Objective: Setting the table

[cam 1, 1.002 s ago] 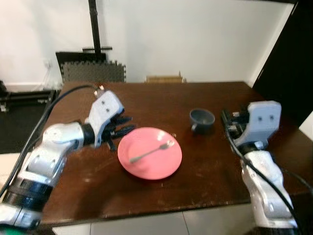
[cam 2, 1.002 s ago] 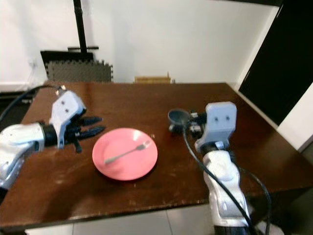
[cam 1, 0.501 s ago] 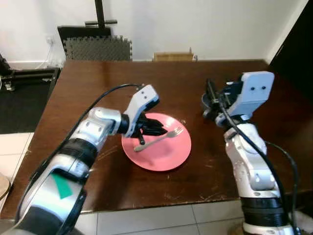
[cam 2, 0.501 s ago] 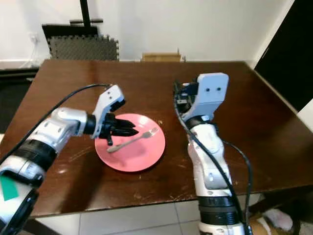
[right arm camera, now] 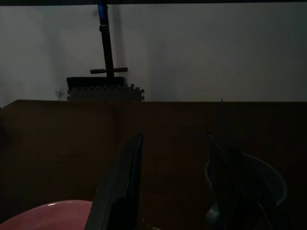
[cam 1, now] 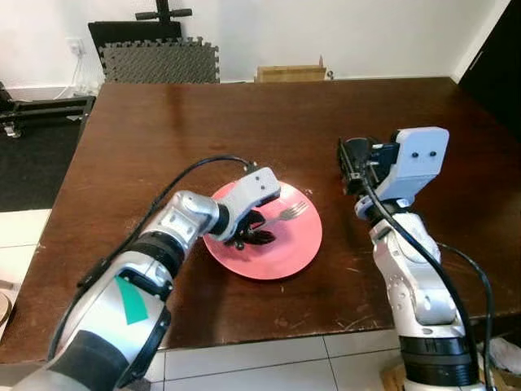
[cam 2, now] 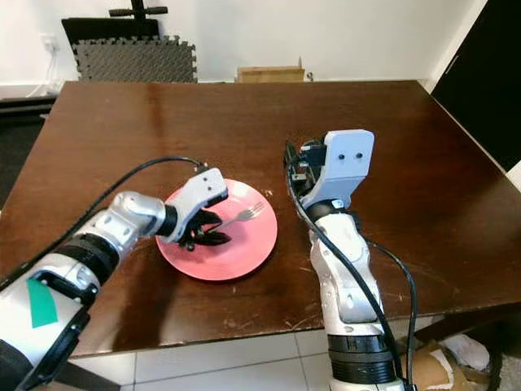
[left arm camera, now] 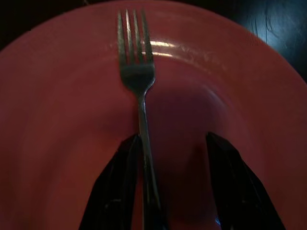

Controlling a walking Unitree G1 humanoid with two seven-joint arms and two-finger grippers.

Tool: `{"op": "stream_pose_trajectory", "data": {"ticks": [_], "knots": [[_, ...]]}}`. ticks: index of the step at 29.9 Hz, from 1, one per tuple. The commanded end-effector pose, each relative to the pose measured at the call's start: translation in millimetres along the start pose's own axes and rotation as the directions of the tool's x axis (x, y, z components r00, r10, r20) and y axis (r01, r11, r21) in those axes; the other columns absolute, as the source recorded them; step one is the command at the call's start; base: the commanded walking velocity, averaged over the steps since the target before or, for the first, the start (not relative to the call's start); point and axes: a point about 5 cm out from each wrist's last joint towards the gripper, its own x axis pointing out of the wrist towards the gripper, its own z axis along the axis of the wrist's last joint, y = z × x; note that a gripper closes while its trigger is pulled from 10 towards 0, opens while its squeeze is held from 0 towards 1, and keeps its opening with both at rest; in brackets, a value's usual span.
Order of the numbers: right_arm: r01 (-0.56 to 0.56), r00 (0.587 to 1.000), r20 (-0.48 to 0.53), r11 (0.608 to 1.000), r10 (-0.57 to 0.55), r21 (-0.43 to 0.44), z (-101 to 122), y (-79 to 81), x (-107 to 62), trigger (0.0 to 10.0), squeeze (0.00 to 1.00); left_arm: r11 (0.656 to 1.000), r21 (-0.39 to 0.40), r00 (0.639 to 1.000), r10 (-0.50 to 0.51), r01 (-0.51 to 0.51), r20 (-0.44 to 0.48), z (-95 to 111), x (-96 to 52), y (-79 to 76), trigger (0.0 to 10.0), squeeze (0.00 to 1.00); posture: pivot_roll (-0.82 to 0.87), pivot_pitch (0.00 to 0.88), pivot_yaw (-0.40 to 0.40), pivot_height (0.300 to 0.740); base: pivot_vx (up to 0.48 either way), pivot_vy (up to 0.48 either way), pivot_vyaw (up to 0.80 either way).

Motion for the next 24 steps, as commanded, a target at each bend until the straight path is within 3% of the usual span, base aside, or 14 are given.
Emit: {"op": "stream_pose_trajectory", "data": {"ticks": [1,3,4,5,6,8,10,11,12,24], "knots": [[0.005,1.0,-0.008,1.0,-0.005,0.008,-1,-0.2,-2.7,10.0,0.0,0.998,0.007,0.998,0.064,-0.064,0.018,1,8.1,-3.2,10.0,0.0,0.05,0.277,0.012,0.74,0.0,0.0,0.0],[0.002,1.0,-0.009,1.0,-0.002,0.01,-2,1.0,-2.5,10.0,0.0,0.997,0.006,0.997,0.072,-0.072,0.022,2,9.4,-3.8,10.0,0.0,0.05,0.278,0.011,0.74,0.0,0.0,0.0],[-0.001,1.0,-0.01,1.0,0.001,0.013,-2,2.2,-2.6,10.0,0.0,0.997,0.011,0.997,0.077,-0.077,0.018,1,10.4,-4.5,8.3,0.0,0.05,0.279,0.011,0.74,0.0,0.0,0.0],[-0.003,1.0,-0.011,1.0,0.003,0.015,-2,2.9,-2.6,10.0,0.0,0.997,0.013,0.997,0.079,-0.079,0.015,0,11.0,-5.0,8.3,0.0,0.05,0.279,0.011,0.74,0.0,0.0,0.0],[-0.005,1.0,-0.012,1.0,0.005,0.017,-2,3.7,-2.8,10.0,0.0,0.997,0.03,0.997,0.076,-0.076,0.006,-1,12.1,-6.3,4.2,0.0,0.05,0.28,0.011,0.74,0.0,0.0,0.0],[-0.006,1.0,-0.013,1.0,0.006,0.018,-3,4.3,-2.9,10.0,0.0,0.995,0.047,0.997,0.083,-0.083,0.0,-2,13.3,-7.2,3.6,0.0,0.05,0.28,0.011,0.74,0.0,0.0,0.0],[-0.007,1.0,-0.014,1.0,0.007,0.02,-3,4.9,-3.3,10.0,0.0,0.996,0.049,0.997,0.077,-0.077,-0.004,-3,14.7,-8.9,3.8,0.0,0.05,0.282,0.013,0.74,0.0,0.0,0.0],[-0.006,1.0,-0.015,1.0,0.007,0.022,-3,5.4,-3.7,10.0,0.0,0.996,0.058,0.997,0.076,-0.074,-0.017,-5,16.3,-10.7,2.4,0.0,0.05,0.284,0.013,0.74,0.0,0.0,0.0],[-0.006,1.0,-0.016,1.0,0.006,0.023,-3,5.7,-4.0,10.0,0.0,0.995,0.065,0.997,0.074,-0.072,-0.027,-7,17.4,-12.1,0.0,0.0,0.05,0.284,0.014,0.74,0.0,0.0,0.0],[0.005,1.0,-0.024,1.0,-0.004,0.023,-4,3.1,-6.4,10.0,0.0,0.987,0.147,0.994,0.073,-0.06,-0.085,-21,20.9,-18.7,0.0,0.0,0.05,0.286,0.014,0.74,0.0,0.0,0.0]]}}
